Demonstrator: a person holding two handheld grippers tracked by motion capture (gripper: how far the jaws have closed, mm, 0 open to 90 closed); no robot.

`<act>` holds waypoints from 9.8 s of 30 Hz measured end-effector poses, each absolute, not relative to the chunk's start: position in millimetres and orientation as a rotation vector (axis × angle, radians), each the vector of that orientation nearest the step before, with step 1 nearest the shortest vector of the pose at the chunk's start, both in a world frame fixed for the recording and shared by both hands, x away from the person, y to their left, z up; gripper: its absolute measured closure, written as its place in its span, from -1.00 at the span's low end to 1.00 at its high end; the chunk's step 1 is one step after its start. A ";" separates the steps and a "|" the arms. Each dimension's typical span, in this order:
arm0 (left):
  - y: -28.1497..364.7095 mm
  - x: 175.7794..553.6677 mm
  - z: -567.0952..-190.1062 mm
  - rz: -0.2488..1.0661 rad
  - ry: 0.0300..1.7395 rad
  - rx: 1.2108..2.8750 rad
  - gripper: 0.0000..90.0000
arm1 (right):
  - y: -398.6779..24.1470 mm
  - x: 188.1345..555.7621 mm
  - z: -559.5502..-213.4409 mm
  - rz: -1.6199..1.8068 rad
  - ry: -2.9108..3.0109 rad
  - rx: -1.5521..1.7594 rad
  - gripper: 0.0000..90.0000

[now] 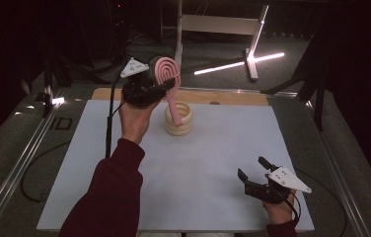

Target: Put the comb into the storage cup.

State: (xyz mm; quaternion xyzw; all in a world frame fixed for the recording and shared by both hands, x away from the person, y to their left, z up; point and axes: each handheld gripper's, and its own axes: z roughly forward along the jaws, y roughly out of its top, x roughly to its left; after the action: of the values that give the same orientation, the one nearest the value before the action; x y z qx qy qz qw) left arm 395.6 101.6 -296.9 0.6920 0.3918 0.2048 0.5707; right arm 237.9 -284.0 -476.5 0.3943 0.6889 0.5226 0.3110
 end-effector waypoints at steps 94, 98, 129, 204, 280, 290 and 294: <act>67.8 459.3 -350.8 0.609 1.079 1.577 0.42 | -292.1 232.5 -474.0 1.393 1.708 1.069 -0.68; 66.0 459.8 -352.6 0.609 1.080 1.577 0.42 | -291.9 232.5 -474.0 1.395 1.706 1.072 -0.68; 62.1 466.4 -369.2 0.600 1.124 1.568 0.42 | -290.4 232.4 -474.2 1.395 1.713 1.065 -0.68; 42.0 467.9 -401.3 0.570 1.143 1.618 0.42 | -289.9 234.3 -476.0 1.435 1.725 1.083 -0.68; 45.1 466.9 -428.5 0.524 1.214 1.580 0.41 | -287.1 234.5 -476.6 1.446 1.731 1.076 -0.67; 47.7 467.4 -429.0 0.506 1.222 1.572 0.41 | -287.1 234.3 -476.2 1.443 1.731 1.074 -0.67; 49.7 468.1 -429.2 0.495 1.228 1.569 0.41 | -287.3 234.3 -476.2 1.442 1.730 1.074 -0.67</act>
State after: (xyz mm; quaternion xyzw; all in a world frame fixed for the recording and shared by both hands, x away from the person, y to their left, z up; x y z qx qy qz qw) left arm 468.1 49.7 -429.2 0.6537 0.5116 0.2065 0.5180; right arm 234.3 -287.3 -476.2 0.4081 0.6575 0.5481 0.3174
